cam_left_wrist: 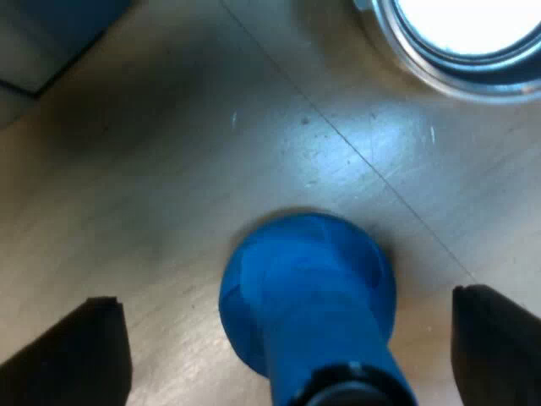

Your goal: Grind coffee beans and then tamp

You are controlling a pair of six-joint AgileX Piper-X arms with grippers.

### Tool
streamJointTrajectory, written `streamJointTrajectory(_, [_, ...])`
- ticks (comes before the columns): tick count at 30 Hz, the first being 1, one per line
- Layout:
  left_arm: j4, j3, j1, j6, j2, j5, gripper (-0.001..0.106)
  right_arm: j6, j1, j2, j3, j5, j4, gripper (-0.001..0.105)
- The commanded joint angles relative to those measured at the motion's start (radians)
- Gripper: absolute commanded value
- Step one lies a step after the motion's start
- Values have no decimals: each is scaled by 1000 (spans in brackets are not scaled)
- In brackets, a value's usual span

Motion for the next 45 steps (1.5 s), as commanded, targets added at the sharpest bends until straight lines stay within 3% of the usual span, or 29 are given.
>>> streamJointTrajectory(1, [-17, 0, -5, 4, 18, -9, 77, -3, 0, -1, -3, 4, -14, 54])
streamJointTrajectory(7, [-21, 0, -5, 4, 60, 15, 77, -3, 0, -1, -3, 4, -14, 54])
streamJointTrajectory(13, [-21, 0, -5, 1, 81, 55, 68, -3, 0, -1, -3, 4, -14, 54])
streamJointTrajectory(16, [-23, 0, -5, 1, 81, 50, 57, -3, 0, -1, -3, 4, -14, 54])
streamJointTrajectory(18, [-23, 0, -5, 1, 81, 50, 43, -3, 0, -1, -3, 4, -14, 54])
streamJointTrajectory(20, [-13, 0, -5, 1, 81, 50, 20, -3, 0, -1, -3, 4, -14, 54])
streamJointTrajectory(23, [-2, 0, -5, 6, 81, 48, 1, -3, 0, -1, -3, 4, -14, 54])
streamJointTrajectory(29, [27, 0, -5, 6, 20, 48, 1, -3, 0, -1, -3, 4, -14, 54])
streamJointTrajectory(45, [161, 0, -5, 6, -326, 48, 1, -3, 0, -1, -3, 4, -14, 54])
